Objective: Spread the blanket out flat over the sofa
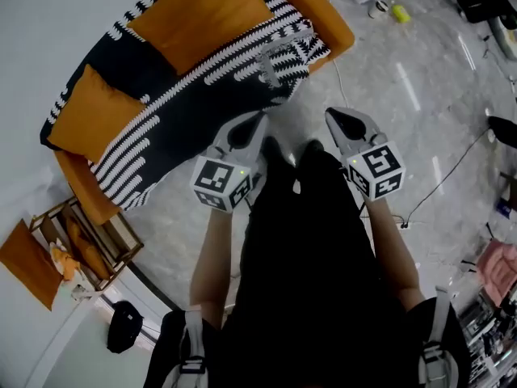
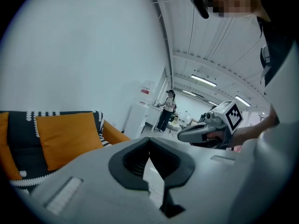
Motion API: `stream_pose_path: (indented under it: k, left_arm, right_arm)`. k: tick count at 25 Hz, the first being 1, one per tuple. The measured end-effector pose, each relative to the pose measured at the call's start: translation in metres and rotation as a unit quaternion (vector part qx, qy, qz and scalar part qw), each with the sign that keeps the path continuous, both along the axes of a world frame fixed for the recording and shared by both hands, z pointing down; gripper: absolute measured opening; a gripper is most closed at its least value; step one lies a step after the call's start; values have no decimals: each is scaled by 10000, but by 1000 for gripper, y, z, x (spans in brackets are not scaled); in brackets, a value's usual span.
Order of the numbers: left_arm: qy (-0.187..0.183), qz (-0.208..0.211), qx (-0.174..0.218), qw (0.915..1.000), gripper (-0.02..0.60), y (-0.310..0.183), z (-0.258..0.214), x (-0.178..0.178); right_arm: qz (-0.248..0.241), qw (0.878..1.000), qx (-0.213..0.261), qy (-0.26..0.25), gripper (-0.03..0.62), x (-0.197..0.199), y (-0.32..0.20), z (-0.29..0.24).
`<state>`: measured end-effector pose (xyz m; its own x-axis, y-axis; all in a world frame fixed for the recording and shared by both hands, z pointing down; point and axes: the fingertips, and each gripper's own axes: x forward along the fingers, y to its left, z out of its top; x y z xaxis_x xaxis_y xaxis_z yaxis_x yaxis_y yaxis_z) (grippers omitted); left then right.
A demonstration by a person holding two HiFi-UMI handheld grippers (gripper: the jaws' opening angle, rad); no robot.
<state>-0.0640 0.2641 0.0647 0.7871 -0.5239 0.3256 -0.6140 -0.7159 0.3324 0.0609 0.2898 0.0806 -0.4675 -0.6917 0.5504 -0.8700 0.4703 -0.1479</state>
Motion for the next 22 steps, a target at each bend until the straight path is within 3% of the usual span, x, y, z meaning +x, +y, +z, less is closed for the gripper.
stream_pose_path:
  k: [10, 18, 22]
  left_arm:
    - [-8, -4, -417, 9991, 2, -36, 30, 5]
    - [-74, -408, -680, 9968, 2, -103, 69, 13]
    - [-125, -701, -872, 9936, 2, -133, 96, 18]
  right_arm:
    - [-141, 9979, -627, 17, 3, -13, -65, 58]
    - [-463, 9941, -978, 38, 3, -17, -139, 122]
    - [-610, 9911, -1184, 76, 41, -17, -171, 168]
